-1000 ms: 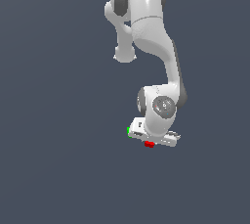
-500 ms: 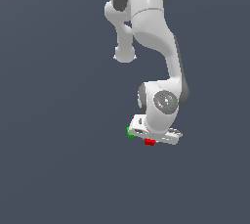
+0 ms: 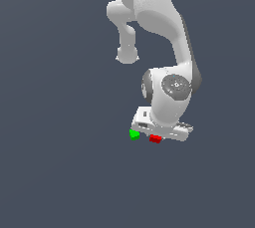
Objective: Stack the red cube on top of the green cube.
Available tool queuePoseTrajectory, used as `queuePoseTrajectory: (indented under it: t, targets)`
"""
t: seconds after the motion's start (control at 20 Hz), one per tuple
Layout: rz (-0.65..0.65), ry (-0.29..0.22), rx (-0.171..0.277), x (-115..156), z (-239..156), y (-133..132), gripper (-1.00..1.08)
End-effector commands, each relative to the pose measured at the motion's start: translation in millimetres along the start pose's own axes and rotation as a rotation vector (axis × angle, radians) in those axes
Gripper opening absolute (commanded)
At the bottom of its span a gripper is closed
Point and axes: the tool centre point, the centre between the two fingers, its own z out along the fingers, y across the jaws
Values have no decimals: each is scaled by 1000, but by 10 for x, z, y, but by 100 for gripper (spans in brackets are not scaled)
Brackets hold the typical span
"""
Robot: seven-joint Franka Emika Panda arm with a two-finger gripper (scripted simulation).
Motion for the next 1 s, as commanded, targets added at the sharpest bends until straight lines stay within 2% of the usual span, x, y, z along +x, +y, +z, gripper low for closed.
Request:
queuePoseTrajectory:
  t: [0.0,0.55,0.95]
  targets:
    - [0,-1,0,-1,-94,1,-100]
    - [0,0,0,-5,-106,41,-100]
    - [0,0,0,-96,78,326,-100]
